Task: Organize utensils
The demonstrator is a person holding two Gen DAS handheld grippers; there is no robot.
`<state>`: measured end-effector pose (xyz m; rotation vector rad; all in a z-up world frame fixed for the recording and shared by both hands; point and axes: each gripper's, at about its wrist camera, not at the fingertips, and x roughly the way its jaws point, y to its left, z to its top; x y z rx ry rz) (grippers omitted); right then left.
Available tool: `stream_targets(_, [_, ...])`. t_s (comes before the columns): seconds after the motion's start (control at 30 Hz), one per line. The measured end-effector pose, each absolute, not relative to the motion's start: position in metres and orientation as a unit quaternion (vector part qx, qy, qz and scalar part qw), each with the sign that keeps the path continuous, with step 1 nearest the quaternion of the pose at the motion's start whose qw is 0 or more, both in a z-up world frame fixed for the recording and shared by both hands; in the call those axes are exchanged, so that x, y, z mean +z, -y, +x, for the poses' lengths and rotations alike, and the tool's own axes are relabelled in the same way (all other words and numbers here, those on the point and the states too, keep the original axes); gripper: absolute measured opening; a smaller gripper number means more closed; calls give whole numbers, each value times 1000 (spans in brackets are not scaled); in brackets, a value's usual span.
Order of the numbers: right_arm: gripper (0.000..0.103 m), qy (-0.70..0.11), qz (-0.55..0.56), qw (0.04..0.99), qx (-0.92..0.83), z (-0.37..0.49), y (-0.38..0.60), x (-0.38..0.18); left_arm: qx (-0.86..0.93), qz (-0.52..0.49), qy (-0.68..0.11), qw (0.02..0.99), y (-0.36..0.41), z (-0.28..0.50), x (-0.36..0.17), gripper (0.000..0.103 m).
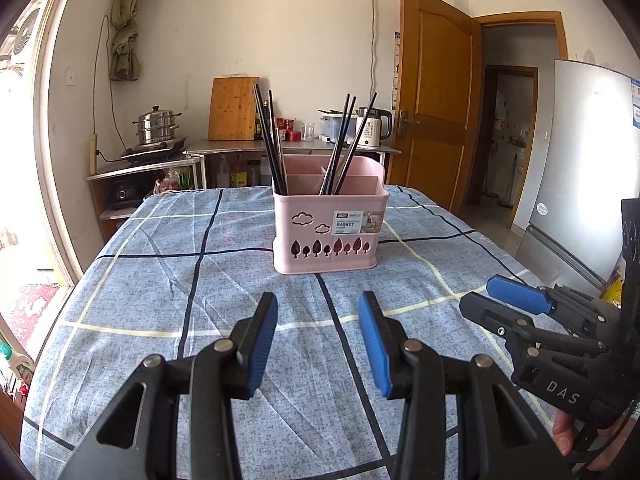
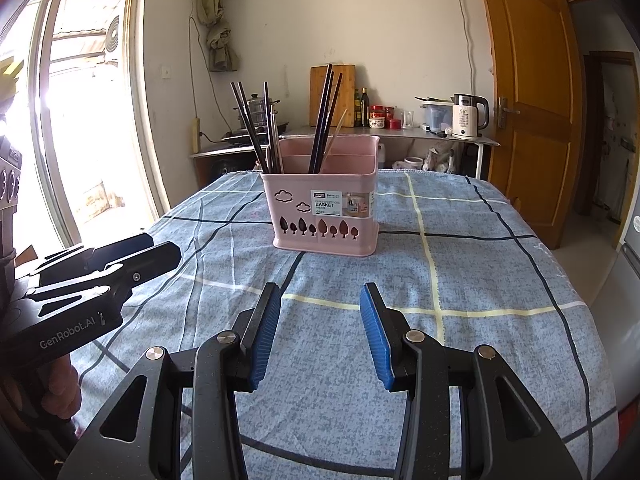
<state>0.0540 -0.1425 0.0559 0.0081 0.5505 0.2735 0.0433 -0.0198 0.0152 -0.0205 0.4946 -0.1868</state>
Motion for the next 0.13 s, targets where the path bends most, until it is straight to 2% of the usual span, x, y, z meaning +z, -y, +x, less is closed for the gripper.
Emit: stream_targets(0.13, [42, -270, 4, 954, 134, 54, 143, 56, -92, -10, -245, 965, 21, 44, 15, 44])
